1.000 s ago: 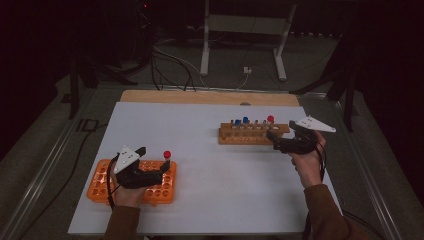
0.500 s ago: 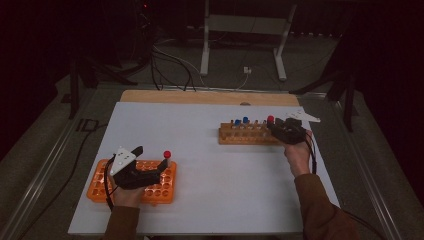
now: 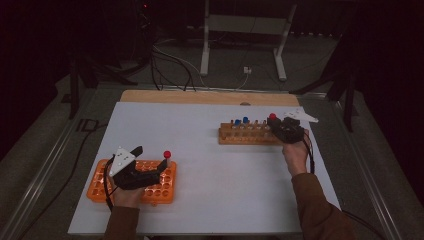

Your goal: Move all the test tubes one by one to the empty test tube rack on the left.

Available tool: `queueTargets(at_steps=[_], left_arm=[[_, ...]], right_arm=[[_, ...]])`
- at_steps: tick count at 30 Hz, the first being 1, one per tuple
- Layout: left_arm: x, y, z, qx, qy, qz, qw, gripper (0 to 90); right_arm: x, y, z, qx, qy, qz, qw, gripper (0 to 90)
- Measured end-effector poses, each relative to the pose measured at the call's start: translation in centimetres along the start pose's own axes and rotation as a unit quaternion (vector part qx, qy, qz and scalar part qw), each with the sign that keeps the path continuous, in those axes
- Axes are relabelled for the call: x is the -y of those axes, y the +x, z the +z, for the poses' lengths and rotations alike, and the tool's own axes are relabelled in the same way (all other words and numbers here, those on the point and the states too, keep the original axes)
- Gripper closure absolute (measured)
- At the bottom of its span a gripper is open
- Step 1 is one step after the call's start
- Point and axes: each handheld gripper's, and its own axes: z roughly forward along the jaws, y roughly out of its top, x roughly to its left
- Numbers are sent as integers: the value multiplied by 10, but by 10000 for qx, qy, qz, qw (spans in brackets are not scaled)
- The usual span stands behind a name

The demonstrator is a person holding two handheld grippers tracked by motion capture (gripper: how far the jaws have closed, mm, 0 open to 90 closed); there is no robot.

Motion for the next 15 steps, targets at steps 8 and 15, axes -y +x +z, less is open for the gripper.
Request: queueTargets(at_steps=[8,15], left_arm=[[-2,-2,-2,-22,-43,60,10000,5],[-11,-10,-5,8,-139,94,9999,5]], right_arm=[[-25,5,-26,-47,-411,-127,9991,750],[-39,16,-45,-250,-562,-302,9976,750]])
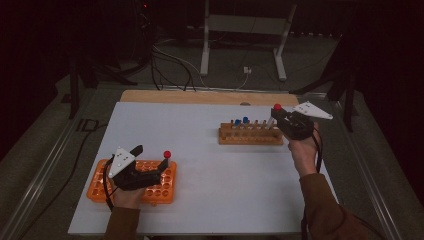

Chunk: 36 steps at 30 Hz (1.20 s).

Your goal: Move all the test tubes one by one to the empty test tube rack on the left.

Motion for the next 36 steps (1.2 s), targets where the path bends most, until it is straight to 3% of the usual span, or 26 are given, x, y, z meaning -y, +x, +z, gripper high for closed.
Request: queueTargets(at_steps=[9,18,21,29,36], left_arm=[[-20,-18,7,270,-130,122,9995,6],[-34,-47,29,502,-72,345,9981,10],[-38,-61,37,635,-56,482,9968,20],[-40,-88,64,1006,167,566,9932,82],[-41,-102,80,1263,344,650,9893,178]], right_arm=[[-5,20,-10,-461,124,9,9989,748],[-1,53,-17,-1014,312,-207,9941,748],[-1,62,-18,-1160,332,-215,9925,748],[-3,85,-25,-1581,328,-301,9864,747],[-1,102,-25,-1940,395,-328,9797,747]])
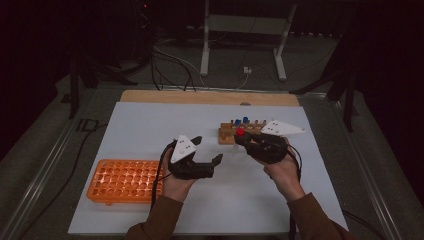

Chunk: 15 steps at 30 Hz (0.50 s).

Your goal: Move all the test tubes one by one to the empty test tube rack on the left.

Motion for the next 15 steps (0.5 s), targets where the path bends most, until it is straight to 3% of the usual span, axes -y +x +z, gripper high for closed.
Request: queueTargets(at_steps=[9,15], left_arm=[[0,-8,13,280,180,134,9994,349],[1,-9,13,563,216,234,9979,602]], right_arm=[[1,19,10,-358,82,-106,9993,747],[2,27,14,-578,105,-148,9982,747]])
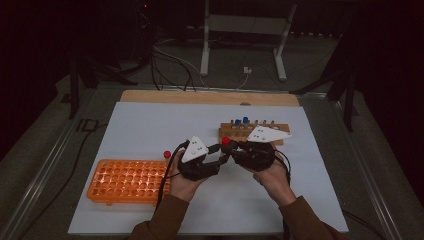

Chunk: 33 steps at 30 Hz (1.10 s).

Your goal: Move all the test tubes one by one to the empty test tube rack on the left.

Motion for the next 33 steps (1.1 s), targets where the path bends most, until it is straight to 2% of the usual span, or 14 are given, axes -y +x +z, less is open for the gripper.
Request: queueTargets(at_steps=[2,4,8,13,18,21,26,33], left_arm=[[0,0,-1,72,0,40,10000,676],[1,0,-1,58,14,67,10000,735],[1,-1,-3,73,14,93,9999,748],[3,4,-4,-62,75,-35,9999,751],[5,8,-8,-177,80,-116,9997,753],[5,8,-12,-220,50,-127,9997,754],[5,10,-19,-252,26,-133,9996,753],[7,14,-32,-307,-16,-187,9994,754]], right_arm=[[0,3,0,-57,13,-34,10000,747],[1,5,1,-83,26,-58,9999,747],[2,4,-1,-151,10,-72,9999,724],[5,0,-8,-253,-131,-134,9995,467],[11,-4,-17,106,-165,-112,9997,256],[16,-9,-19,260,-126,-10,9996,172],[27,-17,-26,566,-116,75,9983,100],[43,-29,-38,876,-100,209,9959,21]])
